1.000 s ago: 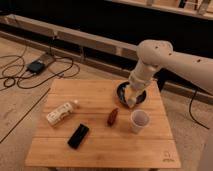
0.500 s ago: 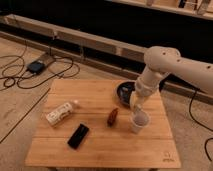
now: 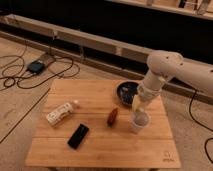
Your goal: Place the white sponge in the ceramic cup
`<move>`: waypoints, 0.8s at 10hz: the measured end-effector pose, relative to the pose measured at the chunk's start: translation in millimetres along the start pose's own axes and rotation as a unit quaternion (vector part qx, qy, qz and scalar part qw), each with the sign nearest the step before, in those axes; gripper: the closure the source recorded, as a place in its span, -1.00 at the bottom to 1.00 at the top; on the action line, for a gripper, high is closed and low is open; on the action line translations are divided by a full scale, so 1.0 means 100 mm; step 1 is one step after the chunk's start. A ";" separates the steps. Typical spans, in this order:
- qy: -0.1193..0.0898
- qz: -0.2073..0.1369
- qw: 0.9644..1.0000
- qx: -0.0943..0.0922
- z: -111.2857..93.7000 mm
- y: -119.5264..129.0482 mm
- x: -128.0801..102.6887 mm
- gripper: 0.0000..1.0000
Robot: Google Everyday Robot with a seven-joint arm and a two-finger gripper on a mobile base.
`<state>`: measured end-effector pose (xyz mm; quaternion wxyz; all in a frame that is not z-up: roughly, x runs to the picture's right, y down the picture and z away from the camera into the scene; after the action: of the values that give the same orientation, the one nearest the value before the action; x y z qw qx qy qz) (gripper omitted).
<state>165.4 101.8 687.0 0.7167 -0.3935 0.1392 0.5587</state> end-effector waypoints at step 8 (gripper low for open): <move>0.010 0.017 1.000 -0.004 0.06 -0.12 0.18 0.88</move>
<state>180.6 118.3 684.2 0.7042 -0.3996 0.1506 0.5672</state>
